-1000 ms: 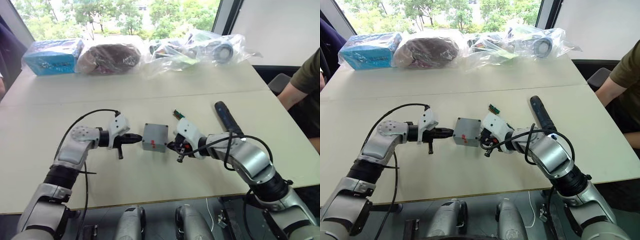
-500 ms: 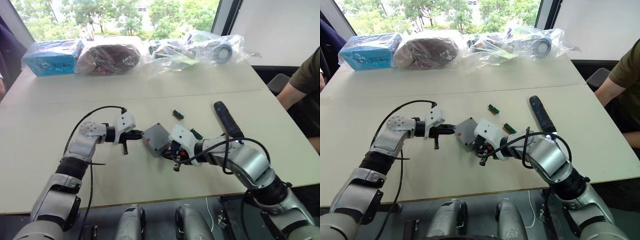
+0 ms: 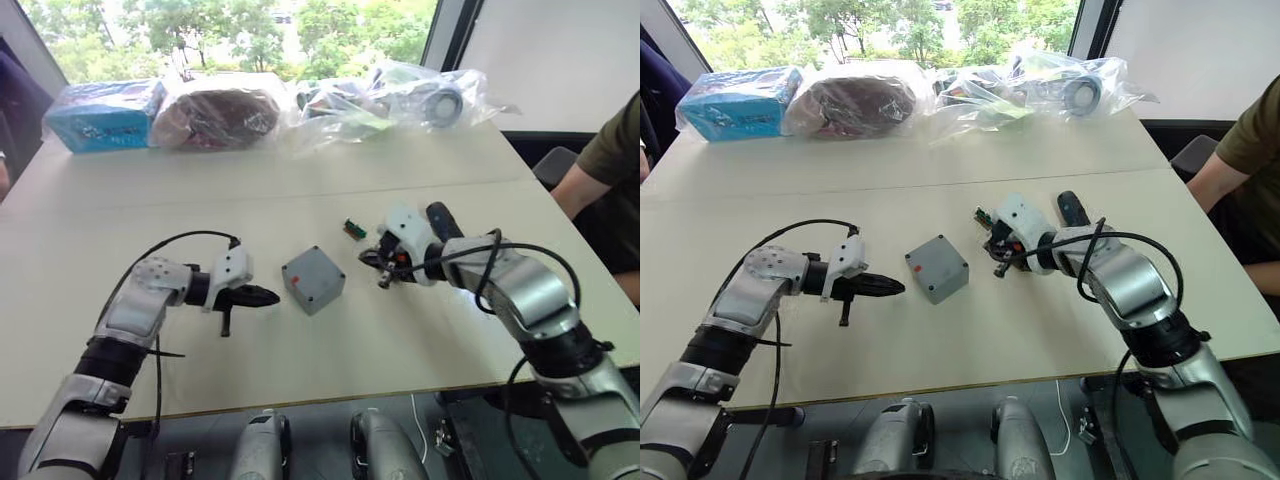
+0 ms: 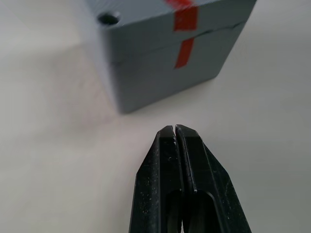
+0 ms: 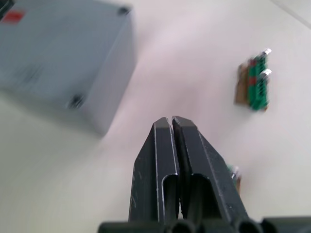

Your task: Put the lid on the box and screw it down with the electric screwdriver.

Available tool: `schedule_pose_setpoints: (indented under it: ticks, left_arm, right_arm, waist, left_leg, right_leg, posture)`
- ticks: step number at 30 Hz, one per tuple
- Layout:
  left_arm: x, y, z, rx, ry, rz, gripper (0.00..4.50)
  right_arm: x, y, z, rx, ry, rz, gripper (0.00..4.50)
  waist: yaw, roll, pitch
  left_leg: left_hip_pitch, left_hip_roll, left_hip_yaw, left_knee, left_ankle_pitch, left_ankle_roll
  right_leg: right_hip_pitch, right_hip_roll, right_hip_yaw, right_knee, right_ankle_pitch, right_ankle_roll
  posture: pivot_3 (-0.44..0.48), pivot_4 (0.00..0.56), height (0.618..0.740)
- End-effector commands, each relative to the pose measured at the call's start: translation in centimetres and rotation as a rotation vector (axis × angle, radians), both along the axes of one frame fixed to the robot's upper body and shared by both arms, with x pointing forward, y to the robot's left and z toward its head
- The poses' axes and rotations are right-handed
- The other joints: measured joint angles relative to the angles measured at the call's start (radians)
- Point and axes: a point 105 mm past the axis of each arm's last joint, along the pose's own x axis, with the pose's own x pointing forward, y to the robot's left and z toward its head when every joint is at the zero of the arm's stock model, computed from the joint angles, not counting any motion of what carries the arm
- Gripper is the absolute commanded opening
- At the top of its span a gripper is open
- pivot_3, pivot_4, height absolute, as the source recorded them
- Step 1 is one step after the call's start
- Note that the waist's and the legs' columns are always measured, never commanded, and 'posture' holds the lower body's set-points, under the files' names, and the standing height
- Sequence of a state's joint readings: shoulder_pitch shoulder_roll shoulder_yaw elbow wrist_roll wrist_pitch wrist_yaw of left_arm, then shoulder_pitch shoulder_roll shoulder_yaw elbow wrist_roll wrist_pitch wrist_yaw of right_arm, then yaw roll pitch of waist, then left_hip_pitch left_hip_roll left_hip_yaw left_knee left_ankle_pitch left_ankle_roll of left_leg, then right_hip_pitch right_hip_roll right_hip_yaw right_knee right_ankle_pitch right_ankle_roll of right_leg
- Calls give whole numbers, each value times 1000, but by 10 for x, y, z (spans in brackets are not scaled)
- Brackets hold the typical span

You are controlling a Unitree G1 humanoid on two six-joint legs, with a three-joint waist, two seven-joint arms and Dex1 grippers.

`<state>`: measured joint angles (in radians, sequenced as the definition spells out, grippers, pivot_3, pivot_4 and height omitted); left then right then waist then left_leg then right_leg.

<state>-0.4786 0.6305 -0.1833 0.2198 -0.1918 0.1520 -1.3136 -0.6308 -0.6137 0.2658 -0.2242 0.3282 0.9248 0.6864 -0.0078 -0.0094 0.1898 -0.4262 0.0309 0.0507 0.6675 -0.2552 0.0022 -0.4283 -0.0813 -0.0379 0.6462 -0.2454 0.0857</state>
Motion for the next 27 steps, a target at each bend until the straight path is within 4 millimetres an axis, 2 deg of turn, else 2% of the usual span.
schedule_pose_setpoints:
  ticks: [1, 4, 9, 15, 21, 27]
  left_arm:
    - [2, -8, 13, -31, -45, 4, 0]
    - [4, -13, 17, -55, -58, 23, 0]
    - [10, -13, 25, -78, -82, 54, 0]
    - [17, -11, 29, -81, -98, 72, 0]
    - [10, -13, 24, -68, -73, 43, 0]
    - [-6, -5, 20, -22, -35, -2, 0]
  right_arm:
    - [0, 17, 3, 27, -53, 62, 54]
    - [-2, 26, -10, 9, -40, 91, 54]
    - [-20, 42, -28, -5, 11, 170, 54]
    - [-32, 46, -28, 8, 32, 200, 54]
    - [-27, 37, -24, -24, -6, 157, 54]
    - [-17, 17, -7, -30, -81, 72, 54]
  waist:
    - [0, 0, 0]
    - [-1, 0, 0]
    - [-2, 0, 0]
    - [-3, 0, 0]
    - [-3, 0, 0]
    - [-2, 0, 0]
  left_leg:
    - [0, 0, 0, 0, 0, 0]
    - [0, 0, 1, 0, 0, 0]
    - [0, 0, 0, 0, 0, 0]
    - [0, 0, 0, 1, 0, 0]
    - [0, 0, 0, 1, 0, 0]
    - [0, 0, 0, 1, 0, 0]
  right_leg:
    - [0, 0, 0, 0, 0, 0]
    - [0, 0, 0, 0, 0, 0]
    - [0, 0, 0, 1, 0, 0]
    - [0, 0, 0, 1, 0, 0]
    - [0, 0, 0, 1, 0, 0]
    - [0, 0, 0, 1, 0, 0]
  posture:
    - [0, 150, 740]
    - [0, 150, 740]
    - [0, 150, 740]
    - [0, 150, 740]
    - [0, 150, 740]
    - [0, 150, 740]
